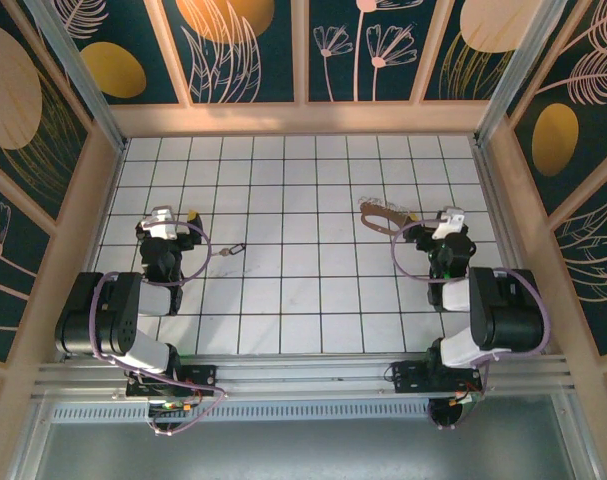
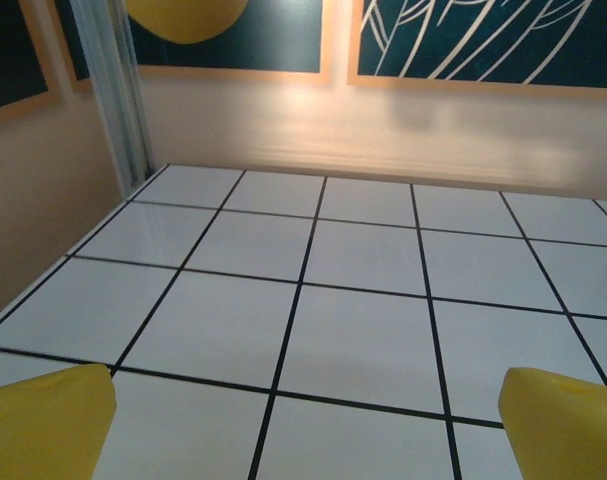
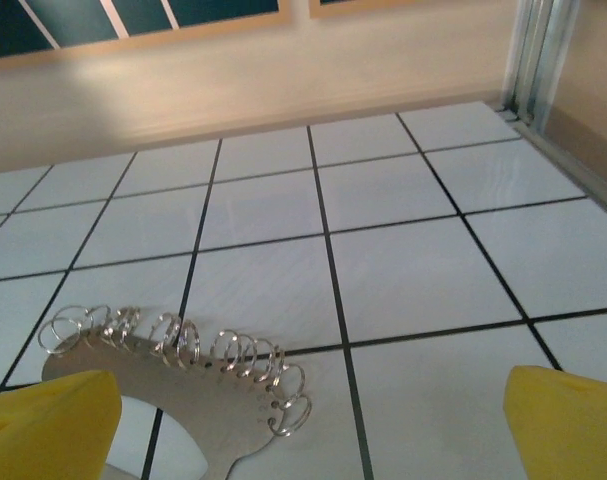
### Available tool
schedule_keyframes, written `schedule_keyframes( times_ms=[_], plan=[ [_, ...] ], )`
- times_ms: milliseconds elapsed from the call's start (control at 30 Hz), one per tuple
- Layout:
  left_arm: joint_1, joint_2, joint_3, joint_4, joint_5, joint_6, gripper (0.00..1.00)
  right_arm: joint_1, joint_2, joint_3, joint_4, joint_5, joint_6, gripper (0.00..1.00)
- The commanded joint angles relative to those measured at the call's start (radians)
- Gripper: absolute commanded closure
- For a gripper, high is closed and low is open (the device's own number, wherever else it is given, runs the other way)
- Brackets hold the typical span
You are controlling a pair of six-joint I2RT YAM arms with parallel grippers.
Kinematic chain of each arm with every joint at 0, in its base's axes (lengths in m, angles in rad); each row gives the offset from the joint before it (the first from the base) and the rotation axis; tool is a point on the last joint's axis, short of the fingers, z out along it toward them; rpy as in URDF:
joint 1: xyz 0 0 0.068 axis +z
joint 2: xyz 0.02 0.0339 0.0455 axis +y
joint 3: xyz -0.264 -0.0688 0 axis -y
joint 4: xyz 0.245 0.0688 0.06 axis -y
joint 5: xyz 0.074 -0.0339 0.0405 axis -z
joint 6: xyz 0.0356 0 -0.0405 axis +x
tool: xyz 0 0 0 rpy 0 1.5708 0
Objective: Put the keys on the keyring
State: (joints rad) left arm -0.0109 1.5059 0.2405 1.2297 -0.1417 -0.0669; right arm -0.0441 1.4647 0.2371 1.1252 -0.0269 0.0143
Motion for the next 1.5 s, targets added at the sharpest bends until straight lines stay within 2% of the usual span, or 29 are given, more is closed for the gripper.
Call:
schedule_keyframes(
  times_ms=[0, 100, 233, 333, 433, 533, 633, 833, 1033, 1100, 1200, 1467],
  plan=[
    [0.007, -0.062, 0.064, -0.143, -0.039, -0.032, 0.02, 0.003, -0.077, 0.050, -0.111, 0.039, 0.043, 0.01],
    [0.008, -0.123, 0.132, -0.316, -0.060, -0.038, 0.02, 0.002, -0.102, 0.167, -0.359, 0.064, 0.102, 0.01],
    [0.008, -0.198, 0.184, -0.466, -0.060, -0.081, 0.02, -0.007, -0.145, 0.200, -0.413, 0.067, 0.201, 0.01],
    [0.006, -0.241, 0.234, -0.564, -0.039, -0.147, 0.03, -0.025, -0.200, 0.222, -0.474, 0.120, 0.322, 0.01],
    [0.006, -0.260, 0.296, -0.666, -0.025, -0.258, 0.04, -0.033, -0.219, 0.281, -0.569, 0.086, 0.329, 0.01],
    [0.000, -0.256, 0.350, -0.751, 0.063, -0.314, 0.02, -0.033, -0.225, 0.319, -0.632, 0.020, 0.332, 0.02],
    [-0.029, -0.264, 0.355, -0.747, 0.093, -0.361, 0.02, -0.030, -0.211, 0.350, -0.685, -0.041, 0.354, 0.04],
    [-0.138, -0.232, 0.381, -0.741, 0.092, -0.434, 0.02, -0.015, -0.194, 0.361, -0.743, -0.033, 0.390, 0.04],
    [-0.211, -0.137, 0.416, -0.698, 0.175, -0.556, 0.03, -0.014, -0.171, 0.364, -0.767, -0.150, 0.386, 0.10],
    [-0.249, -0.078, 0.453, -0.685, 0.239, -0.559, 0.05, -0.013, -0.150, 0.368, -0.778, -0.166, 0.409, 0.11],
    [-0.318, -0.009, 0.519, -0.691, 0.261, -0.547, 0.05, -0.011, -0.130, 0.361, -0.771, -0.169, 0.441, 0.12],
    [-0.375, 0.048, 0.589, -0.709, 0.244, -0.535, 0.03, 0.027, -0.026, 0.437, -0.824, -0.169, 0.464, 0.20]
  ],
)
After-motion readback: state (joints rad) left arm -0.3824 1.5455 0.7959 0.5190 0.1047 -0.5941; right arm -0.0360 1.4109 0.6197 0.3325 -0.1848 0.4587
